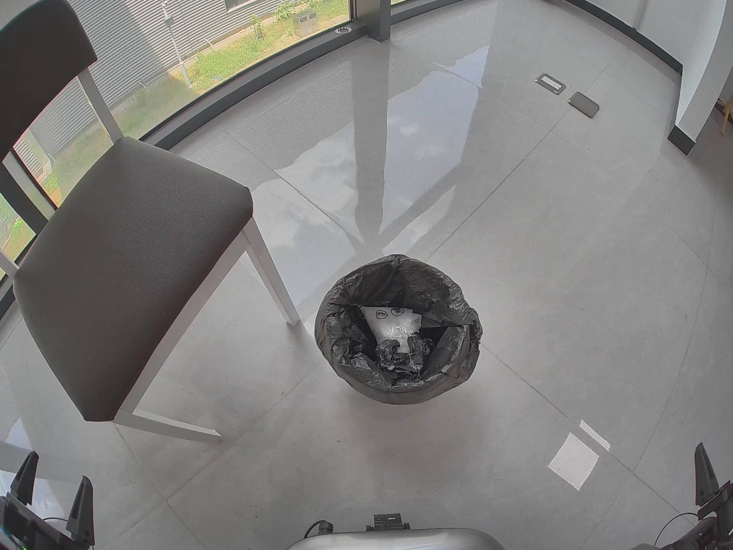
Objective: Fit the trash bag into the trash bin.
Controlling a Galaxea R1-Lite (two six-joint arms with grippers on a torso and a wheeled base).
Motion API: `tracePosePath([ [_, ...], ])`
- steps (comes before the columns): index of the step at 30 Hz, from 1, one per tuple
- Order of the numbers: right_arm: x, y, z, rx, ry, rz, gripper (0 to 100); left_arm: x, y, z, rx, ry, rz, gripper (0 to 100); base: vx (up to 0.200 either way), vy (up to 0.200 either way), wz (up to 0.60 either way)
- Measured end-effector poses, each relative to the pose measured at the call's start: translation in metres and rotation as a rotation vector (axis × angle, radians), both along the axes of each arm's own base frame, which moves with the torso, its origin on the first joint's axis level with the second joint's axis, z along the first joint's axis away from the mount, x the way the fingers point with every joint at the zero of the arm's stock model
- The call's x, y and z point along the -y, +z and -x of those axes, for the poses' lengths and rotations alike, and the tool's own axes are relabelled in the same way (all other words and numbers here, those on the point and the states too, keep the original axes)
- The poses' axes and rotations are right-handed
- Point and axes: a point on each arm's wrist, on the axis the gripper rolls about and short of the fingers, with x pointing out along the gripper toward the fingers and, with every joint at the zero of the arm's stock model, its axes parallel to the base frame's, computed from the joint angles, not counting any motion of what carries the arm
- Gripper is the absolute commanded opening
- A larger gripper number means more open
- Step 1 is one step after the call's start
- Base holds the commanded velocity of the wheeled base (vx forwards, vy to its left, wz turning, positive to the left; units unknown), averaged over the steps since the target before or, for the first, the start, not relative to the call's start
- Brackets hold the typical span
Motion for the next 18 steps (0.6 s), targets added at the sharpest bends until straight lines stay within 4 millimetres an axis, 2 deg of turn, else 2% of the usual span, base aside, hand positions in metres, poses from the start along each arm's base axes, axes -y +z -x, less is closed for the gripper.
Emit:
tracePosePath([
  [5,-0.0017,-0.001,0.0,-0.011,0.083,0.033,100,0.0,0.0,0.0,-0.001,0.0,-0.008,100,0.0,0.0,0.0],
  [18,-0.0009,-0.001,-0.0001,-0.011,0.046,-0.018,100,0.0,0.0,-0.0001,-0.002,-0.001,-0.011,100,0.0,0.0,0.0],
])
